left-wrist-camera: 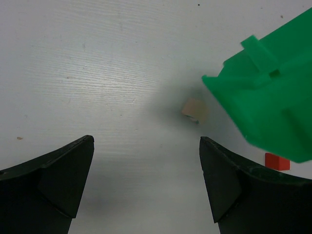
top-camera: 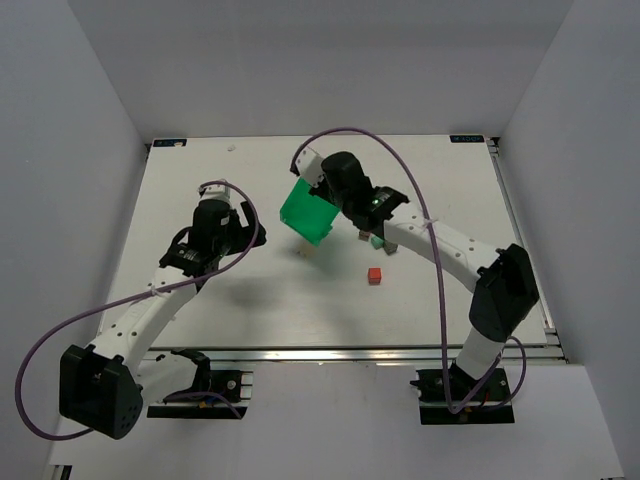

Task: Build the wood block tower

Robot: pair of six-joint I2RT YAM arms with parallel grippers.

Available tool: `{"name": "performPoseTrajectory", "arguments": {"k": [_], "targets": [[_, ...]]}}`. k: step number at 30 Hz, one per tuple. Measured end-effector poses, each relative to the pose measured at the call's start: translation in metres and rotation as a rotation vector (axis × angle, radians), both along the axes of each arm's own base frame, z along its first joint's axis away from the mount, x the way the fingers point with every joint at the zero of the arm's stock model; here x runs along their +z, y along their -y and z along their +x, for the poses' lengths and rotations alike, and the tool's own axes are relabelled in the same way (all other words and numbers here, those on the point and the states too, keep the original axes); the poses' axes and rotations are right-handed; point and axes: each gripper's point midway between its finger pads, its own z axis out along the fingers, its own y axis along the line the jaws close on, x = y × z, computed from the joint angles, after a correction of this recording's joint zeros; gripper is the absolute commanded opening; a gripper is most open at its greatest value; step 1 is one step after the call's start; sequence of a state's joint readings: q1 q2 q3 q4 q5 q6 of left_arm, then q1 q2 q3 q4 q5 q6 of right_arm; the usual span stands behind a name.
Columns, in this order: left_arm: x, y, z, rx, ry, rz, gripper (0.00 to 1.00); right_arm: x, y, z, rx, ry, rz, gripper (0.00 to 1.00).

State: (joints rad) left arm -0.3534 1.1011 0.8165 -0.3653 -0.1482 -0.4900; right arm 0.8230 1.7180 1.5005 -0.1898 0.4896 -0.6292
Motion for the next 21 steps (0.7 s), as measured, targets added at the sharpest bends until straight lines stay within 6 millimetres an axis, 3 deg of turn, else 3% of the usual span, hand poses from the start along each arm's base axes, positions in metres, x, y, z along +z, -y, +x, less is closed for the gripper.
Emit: {"name": "performPoseTrajectory", "arguments": {"k": [3, 4, 6, 8, 9, 11, 14, 15, 17, 21], "targets": [[0.001, 0.003, -0.005, -0.025, 0.007, -0.015, 0.98, -0.012, 0.001, -0.007, 0.001, -0.180, 0.160, 0.00], [0.000, 0.004, -0.007, -0.032, 0.008, -0.021, 0.98, -0.013, 0.009, -0.003, -0.037, -0.239, 0.216, 0.00], [0.000, 0.006, -0.011, -0.048, 0.010, -0.033, 0.98, -0.007, 0.033, 0.023, -0.142, -0.329, 0.366, 0.00], [0.002, 0.008, -0.013, -0.057, 0.015, -0.042, 0.98, 0.007, 0.074, 0.064, -0.267, -0.365, 0.555, 0.00], [0.004, 0.009, -0.013, -0.061, 0.022, -0.047, 0.98, 0.009, 0.106, 0.083, -0.339, -0.366, 0.651, 0.00], [0.006, 0.010, -0.014, -0.067, 0.026, -0.053, 0.98, 0.000, 0.167, 0.100, -0.471, -0.379, 0.779, 0.00], [0.006, 0.010, -0.014, -0.064, 0.026, -0.057, 0.98, -0.040, 0.255, 0.099, -0.705, -0.430, 0.891, 0.00], [0.006, 0.010, -0.014, -0.062, 0.025, -0.059, 0.98, -0.055, 0.277, 0.094, -0.766, -0.459, 0.924, 0.00], [0.005, 0.009, -0.013, -0.058, 0.022, -0.060, 0.98, -0.077, 0.309, 0.085, -0.872, -0.502, 0.978, 0.00], [-0.004, 0.010, -0.009, -0.057, 0.000, -0.053, 0.98, -0.099, 0.356, 0.082, -1.006, -0.504, 1.044, 0.00]]}}
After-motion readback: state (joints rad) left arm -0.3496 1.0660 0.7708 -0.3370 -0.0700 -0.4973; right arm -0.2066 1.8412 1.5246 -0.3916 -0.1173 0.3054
